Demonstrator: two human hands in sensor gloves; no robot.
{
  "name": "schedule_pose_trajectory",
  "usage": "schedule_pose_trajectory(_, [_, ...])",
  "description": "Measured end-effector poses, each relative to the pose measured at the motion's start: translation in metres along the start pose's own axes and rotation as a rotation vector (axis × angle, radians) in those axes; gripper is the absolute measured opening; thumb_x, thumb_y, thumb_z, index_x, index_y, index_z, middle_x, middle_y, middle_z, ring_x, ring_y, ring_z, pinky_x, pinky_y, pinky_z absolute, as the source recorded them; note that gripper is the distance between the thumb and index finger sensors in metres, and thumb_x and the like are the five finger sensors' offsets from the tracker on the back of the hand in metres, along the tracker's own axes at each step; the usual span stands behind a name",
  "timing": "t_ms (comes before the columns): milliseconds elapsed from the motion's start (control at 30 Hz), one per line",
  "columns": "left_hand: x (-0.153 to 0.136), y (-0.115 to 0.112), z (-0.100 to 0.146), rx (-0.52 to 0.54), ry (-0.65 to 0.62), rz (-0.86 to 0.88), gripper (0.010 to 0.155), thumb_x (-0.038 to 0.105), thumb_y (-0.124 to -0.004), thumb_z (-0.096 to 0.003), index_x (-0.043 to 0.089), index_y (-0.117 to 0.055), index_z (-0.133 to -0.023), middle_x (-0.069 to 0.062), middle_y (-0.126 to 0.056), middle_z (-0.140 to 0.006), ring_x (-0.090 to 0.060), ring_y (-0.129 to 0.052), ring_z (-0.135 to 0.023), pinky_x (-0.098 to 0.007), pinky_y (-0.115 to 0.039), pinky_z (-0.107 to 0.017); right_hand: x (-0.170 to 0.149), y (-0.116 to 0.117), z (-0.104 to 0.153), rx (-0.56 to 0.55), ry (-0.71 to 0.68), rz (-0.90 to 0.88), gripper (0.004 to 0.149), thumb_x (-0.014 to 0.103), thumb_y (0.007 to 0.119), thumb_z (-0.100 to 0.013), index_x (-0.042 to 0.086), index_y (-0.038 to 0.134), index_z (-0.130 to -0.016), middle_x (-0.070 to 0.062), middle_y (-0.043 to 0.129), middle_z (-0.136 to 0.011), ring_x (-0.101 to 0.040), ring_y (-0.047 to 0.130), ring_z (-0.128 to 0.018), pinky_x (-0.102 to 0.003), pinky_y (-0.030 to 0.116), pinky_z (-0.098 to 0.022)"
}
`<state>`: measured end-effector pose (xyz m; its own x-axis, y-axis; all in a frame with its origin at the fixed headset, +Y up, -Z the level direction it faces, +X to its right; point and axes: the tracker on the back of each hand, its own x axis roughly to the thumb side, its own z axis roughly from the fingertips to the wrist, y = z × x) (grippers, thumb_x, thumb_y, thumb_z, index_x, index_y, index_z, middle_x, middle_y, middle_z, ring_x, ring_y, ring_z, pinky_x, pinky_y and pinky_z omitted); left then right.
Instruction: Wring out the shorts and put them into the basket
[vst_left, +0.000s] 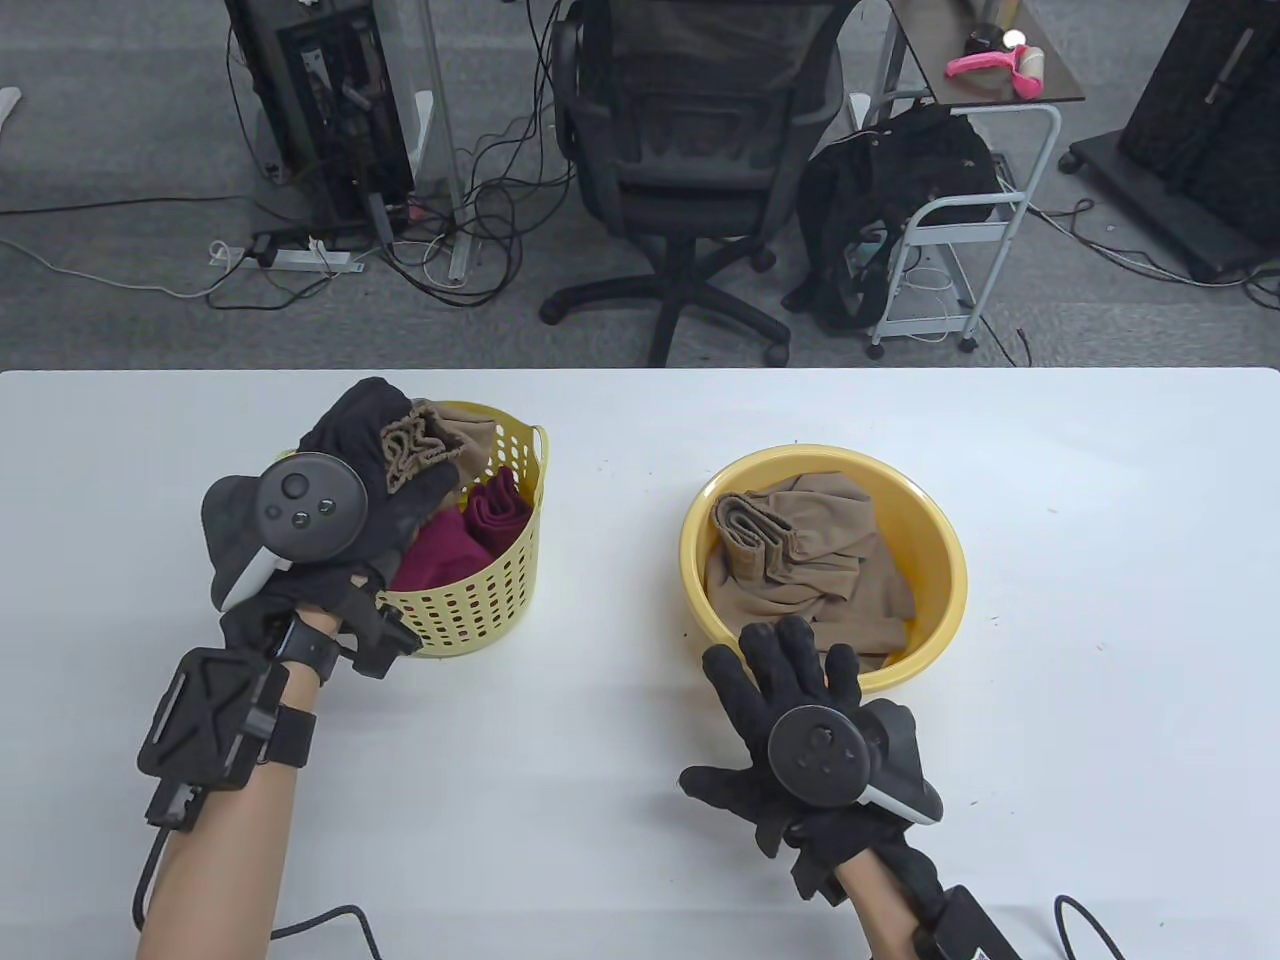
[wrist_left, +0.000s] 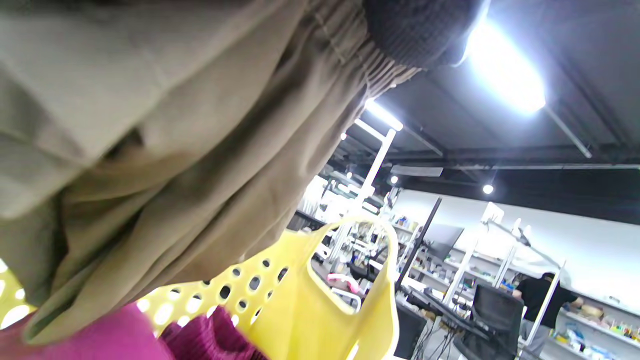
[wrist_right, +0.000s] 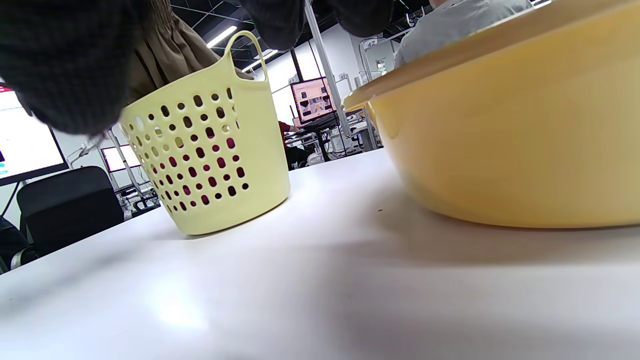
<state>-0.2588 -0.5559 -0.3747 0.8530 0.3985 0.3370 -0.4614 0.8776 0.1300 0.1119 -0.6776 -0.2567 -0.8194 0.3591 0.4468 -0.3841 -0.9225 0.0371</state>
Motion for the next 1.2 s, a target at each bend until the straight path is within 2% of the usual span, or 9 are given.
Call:
schedule_pose_trajectory(200, [-0.006, -0.013, 0.000, -0.100, 0.024, -0.040, 0.078, 0.041, -0.069, -0.0593, 0.023, -0.008, -0.105, -0.015, -0.016, -0.121, -0.052, -0.033, -0.110, -0.069, -0.026, -0.073, -0.001, 0.000, 0.001, -0.002, -0.005, -0.007, 0.101, 0.072, 0.083, -0.041, 0.014, 0.042, -0.113, -0.030, 0.033, -0.113, -0.059, 0.025, -0.102, -0.082, 0.024, -0.063])
schedule_pose_trajectory(867, [-0.010, -0.036, -0.002, -0.223, 0.101, -0.223, 0.075, 0.043, -0.074, -0.0581, 0.020, -0.025, -0.109, -0.018, -0.032, -0.122, -0.055, -0.039, -0.109, -0.073, -0.030, -0.070, -0.001, 0.000, 0.002, 0.003, -0.015, -0.012, 0.100, 0.072, 0.082, -0.041, 0.014, 0.043, -0.113, -0.030, 0.034, -0.113, -0.059, 0.026, -0.103, -0.081, 0.025, -0.063])
schedule_pose_trajectory(1200, [-0.011, -0.046, -0.004, -0.314, 0.122, -0.246, 0.074, 0.045, -0.076, -0.0569, 0.017, -0.034, -0.110, -0.026, -0.033, -0.120, -0.059, -0.043, -0.106, -0.074, -0.033, -0.068, -0.001, -0.001, 0.002, 0.001, -0.017, -0.012, 0.100, 0.072, 0.082, -0.042, 0.014, 0.044, -0.113, -0.030, 0.033, -0.113, -0.059, 0.027, -0.103, -0.081, 0.025, -0.063])
